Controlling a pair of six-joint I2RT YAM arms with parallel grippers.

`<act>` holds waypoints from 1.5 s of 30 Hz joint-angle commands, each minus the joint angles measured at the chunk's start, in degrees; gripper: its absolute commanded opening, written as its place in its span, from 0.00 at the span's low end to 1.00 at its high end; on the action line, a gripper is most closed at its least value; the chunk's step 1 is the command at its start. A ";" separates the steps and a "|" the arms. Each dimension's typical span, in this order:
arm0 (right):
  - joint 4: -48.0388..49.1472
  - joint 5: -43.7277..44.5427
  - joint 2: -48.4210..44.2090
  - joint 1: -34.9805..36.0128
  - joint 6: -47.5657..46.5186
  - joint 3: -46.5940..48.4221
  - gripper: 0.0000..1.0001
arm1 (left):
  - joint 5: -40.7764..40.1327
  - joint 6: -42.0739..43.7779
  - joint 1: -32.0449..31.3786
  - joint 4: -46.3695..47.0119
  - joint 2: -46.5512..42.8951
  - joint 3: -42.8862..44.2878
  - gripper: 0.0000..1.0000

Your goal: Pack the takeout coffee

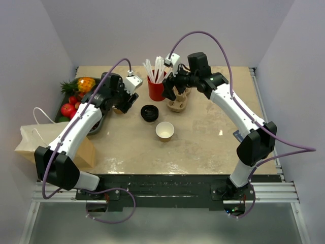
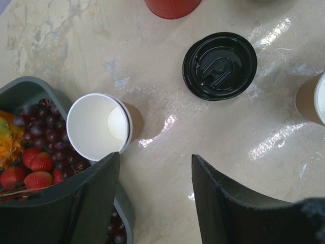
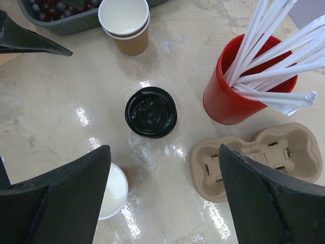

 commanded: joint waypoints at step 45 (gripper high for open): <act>0.28 5.86 -5.00 -0.08 0.82 -1.81 0.88 | 9.77 16.49 -9.45 9.59 20.65 1.18 0.42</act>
